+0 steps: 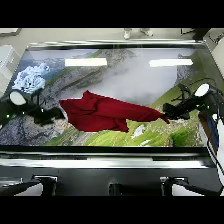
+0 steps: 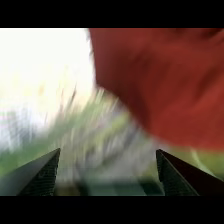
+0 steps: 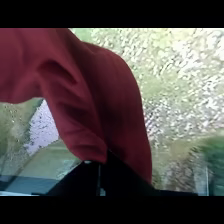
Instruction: Fold the clothes and pants, and hang the long-sleeved shirts on hangers.
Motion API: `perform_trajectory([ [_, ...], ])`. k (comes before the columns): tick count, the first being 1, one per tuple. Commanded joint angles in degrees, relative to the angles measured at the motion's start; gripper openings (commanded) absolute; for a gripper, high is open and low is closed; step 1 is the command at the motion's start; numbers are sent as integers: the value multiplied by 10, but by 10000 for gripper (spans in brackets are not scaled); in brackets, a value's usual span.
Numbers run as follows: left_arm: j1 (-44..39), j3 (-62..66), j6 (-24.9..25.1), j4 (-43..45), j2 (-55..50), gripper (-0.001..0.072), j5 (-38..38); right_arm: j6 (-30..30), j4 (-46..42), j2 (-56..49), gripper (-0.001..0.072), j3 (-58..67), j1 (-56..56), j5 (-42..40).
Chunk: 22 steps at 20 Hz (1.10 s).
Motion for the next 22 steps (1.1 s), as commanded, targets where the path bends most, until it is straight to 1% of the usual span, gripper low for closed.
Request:
perform_trajectory([
  [1, -3, -155, 12, -182, 26, 712, 88, 1, -5, -1, 35, 0, 1, 9],
  [3, -64, -220, 36, -314, 23, 711, 227, 1, -4, -1, 35, 0, 1, 13],
  [4, -98, -233, 37, -363, 19, 711, 277, 1, -4, -1, 35, 0, 1, 14],
  [5, -137, -236, 37, -394, 13, 711, 318, 1, -4, -1, 35, 0, 1, 14],
  [8, -221, -222, 35, -441, -17, 711, 402, 2, -4, -1, 35, 0, 1, 12],
  [10, -250, -207, 34, -479, -39, 710, 454, 2, -2, -1, 35, 0, 1, 15],
  [11, -260, -196, 34, -498, -50, 686, 476, 2, 2, -1, 35, 0, 1, 18],
  [12, -268, -184, 34, -506, -58, 506, 488, 2, 7, 0, 35, 0, 1, 18],
  [13, -273, -170, 35, -505, -61, 177, 493, 2, 10, 1, 35, 0, 1, 18],
  [14, -271, -153, 47, -505, -59, 32, 492, 1, 10, 5, 35, 5, 0, 15],
  [15, -262, -127, 92, -505, -47, 26, 487, -5, 5, 9, 35, 22, -2, 15],
  [16, -248, -96, 159, -504, -25, 25, 477, -24, -10, 17, 35, 55, -2, 17],
  [18, -201, -12, 333, -492, 49, 25, 448, -37, -62, 44, 34, 155, -2, 3],
  [19, -171, 37, 391, -481, 93, 25, 435, -35, -88, 62, 34, 212, -2, -14],
  [20, -136, 94, 400, -477, 139, 25, 434, -35, -104, 85, 34, 274, -2, -40],
  [22, -65, 203, 399, -477, 217, 25, 438, -35, -127, 137, 35, 375, -2, -87],
])
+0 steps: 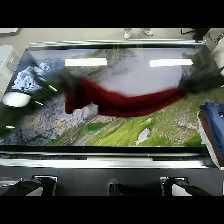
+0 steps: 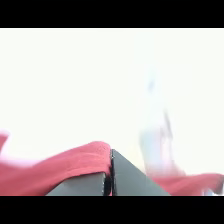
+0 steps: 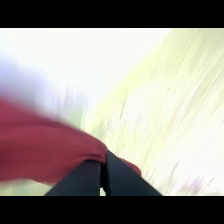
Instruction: Fold the clothes and pants, and hang the long-sleeved shirts on hangers.
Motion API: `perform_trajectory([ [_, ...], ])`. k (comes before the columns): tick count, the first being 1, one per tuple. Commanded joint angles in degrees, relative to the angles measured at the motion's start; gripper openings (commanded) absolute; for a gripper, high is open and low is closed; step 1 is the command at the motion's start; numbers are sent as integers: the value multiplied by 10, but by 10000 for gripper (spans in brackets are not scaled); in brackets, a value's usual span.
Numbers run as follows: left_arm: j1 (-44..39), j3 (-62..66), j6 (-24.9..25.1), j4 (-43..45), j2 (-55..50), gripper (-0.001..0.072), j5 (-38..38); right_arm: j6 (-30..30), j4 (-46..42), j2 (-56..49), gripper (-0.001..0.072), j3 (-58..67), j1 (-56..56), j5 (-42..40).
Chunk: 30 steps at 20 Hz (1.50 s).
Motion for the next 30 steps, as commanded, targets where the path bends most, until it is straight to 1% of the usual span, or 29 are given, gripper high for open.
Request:
perform_trajectory([
  [1, 110, 173, 85, 5, 129, 25, -8, -5, -55, 87, 35, 170, 0, -72],
  [3, 150, 210, 85, 5, 193, 25, -9, 7, -54, 155, 35, 199, 0, -72],
  [6, 161, 203, 85, 25, 271, 25, -16, 22, -54, 242, 35, 199, 0, -36],
  [9, 161, 203, 56, 29, 312, 25, -12, 22, -55, 295, 35, 199, 0, -37],
  [12, 161, 203, 13, 31, 332, 25, -14, 23, -54, 313, 35, 199, 0, -60],
  [13, 161, 203, 7, 36, 332, 25, -15, 24, -54, 312, 35, 199, 0, -60],
  [14, 161, 203, -18, 58, 330, 25, -24, 24, -54, 308, 35, 198, 0, -59],
  [15, 161, 202, -55, 98, 323, 24, -44, 30, -54, 300, 35, 198, 0, -58],
  [16, 161, 202, -100, 153, 313, 25, -82, 43, -54, 289, 35, 198, 0, -53],
  [17, 161, 202, -151, 220, 296, 25, -144, 49, -54, 273, 35, 197, 0, -36],
  [18, 161, 194, -191, 287, 276, 25, -211, 49, -54, 251, 35, 193, 0, -13],
  [19, 161, 172, -216, 342, 256, 25, -266, 49, -54, 220, 35, 184, 0, 13],
  [20, 161, 139, -228, 377, 236, 25, -295, 49, -53, 186, 34, 170, 0, 31],
  [21, 161, 97, -235, 392, 217, 25, -298, 49, -48, 145, 34, 148, 1, 38],
  [22, 160, 47, -235, 392, 193, 26, -277, 49, -36, 103, 34, 118, 2, 24],
  [23, 159, 1, -234, 390, 167, 25, -241, 49, -22, 59, 35, 90, 2, -6],
  [24, 156, -42, -234, 391, 135, 26, -187, 65, -11, 12, 35, 67, 2, -41],
  [25, 156, -72, -235, 386, 99, 26, -129, 103, 6, -42, 35, 58, 2, -70],
  [27, 155, -86, -235, 366, 27, 26, -46, 174, 61, -136, 36, 58, 2, -90],
  [29, 147, -86, -235, 329, -38, 27, 23, 206, 123, -206, 35, 58, 2, -82],
  [30, 142, -86, -235, 319, -63, 27, 38, 215, 163, -235, 35, 58, 2, -68],
])
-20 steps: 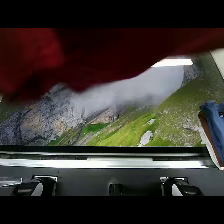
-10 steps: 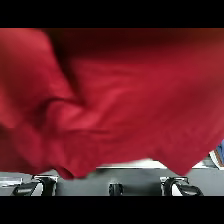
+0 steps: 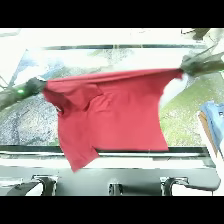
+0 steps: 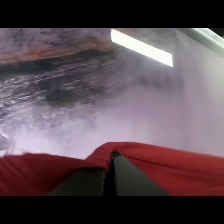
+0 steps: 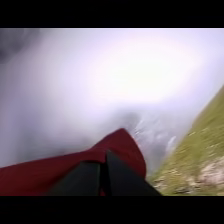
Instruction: Fold the clothes and pants, and hang the long-sleeved shirts on hangers.
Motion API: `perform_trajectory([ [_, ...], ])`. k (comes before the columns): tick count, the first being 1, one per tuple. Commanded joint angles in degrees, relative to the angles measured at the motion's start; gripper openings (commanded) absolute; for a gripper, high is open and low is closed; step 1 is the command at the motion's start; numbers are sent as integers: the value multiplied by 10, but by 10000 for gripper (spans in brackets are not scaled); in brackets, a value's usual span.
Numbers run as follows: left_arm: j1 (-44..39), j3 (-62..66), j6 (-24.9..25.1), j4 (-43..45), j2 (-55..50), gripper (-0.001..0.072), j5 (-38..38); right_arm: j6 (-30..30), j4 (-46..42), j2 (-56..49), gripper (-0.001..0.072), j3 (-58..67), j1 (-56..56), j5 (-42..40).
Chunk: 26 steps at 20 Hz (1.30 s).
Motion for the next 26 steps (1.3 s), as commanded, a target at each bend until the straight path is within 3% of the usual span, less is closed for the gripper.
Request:
perform_trajectory([
  [1, -16, -22, -6, -30, -104, 27, 104, 63, 126, -124, 35, -9, 3, 5],
  [6, -58, -22, -7, -30, -188, 29, 74, 57, 134, -188, 35, -9, 42, 15],
  [7, -54, -21, -7, -30, -187, 63, 52, 56, 134, -186, 36, -8, 43, 9],
  [8, -40, -17, -6, -28, -183, 178, 15, 43, 130, -180, 45, -2, 33, 16],
  [9, -9, -2, -6, -15, -178, 394, -59, 24, 118, -172, 173, 10, 15, 31],
  [10, 30, 18, -6, 7, -174, 604, -150, 2, 98, -158, 449, 22, -12, 60],
  [11, 79, 43, -6, 37, -174, 667, -262, -8, 72, -143, 562, 26, -41, 91],
  [13, 172, 52, -5, 86, -172, 661, -429, -10, 34, -124, 571, 24, -107, 188],
  [15, 241, 3, 22, 91, -163, 640, -478, -24, 25, -121, 571, 7, -153, 272],
  [17, 271, -81, 49, 87, -151, 488, -445, -48, 21, -115, 571, -21, -165, 310],
  [21, 262, -200, 150, -46, -152, 491, -331, -70, 22, -91, 569, -72, -149, 305],
  [26, 222, -211, 190, -139, -181, 490, -271, -74, 40, -90, 569, -73, -142, 310],
])
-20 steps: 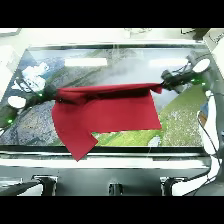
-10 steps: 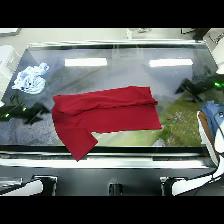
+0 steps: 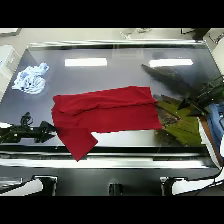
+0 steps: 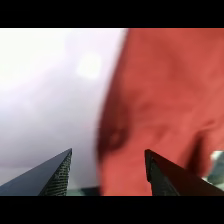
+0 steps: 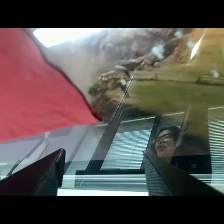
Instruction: Fold the clothes and pants, and hang the long-sleeved shirts on hangers.
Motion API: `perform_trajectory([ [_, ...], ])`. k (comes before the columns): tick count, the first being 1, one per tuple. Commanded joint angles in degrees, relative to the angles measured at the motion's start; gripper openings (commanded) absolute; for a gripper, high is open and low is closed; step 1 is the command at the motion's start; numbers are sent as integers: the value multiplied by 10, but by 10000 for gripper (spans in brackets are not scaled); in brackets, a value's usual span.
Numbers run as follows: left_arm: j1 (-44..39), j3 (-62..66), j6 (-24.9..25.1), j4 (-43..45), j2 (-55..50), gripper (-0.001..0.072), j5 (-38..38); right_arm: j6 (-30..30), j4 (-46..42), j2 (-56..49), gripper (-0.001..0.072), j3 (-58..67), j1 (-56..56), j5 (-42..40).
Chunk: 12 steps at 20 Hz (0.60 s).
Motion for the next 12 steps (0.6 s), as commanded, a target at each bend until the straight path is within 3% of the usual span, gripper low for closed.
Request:
perform_trajectory([
  [1, -28, -17, 37, -67, -21, 490, 49, -6, 9, 3, 569, -5, 2, 13],
  [3, -53, -17, 37, -74, -35, 490, 53, -6, 8, 3, 568, -6, 2, 16],
  [4, -63, -16, 37, -74, -37, 435, 53, -6, 8, 3, 567, -6, 2, 16],
  [5, -67, -16, 37, -74, -37, 192, 53, -6, 3, 3, 559, -6, 2, 17],
  [7, -65, -11, 41, -73, -33, 40, 42, -8, -16, 3, 549, -23, 2, 20],
  [12, -59, 2, 49, -73, -26, 25, 30, -32, -13, 3, 547, -169, 27, -52],
])
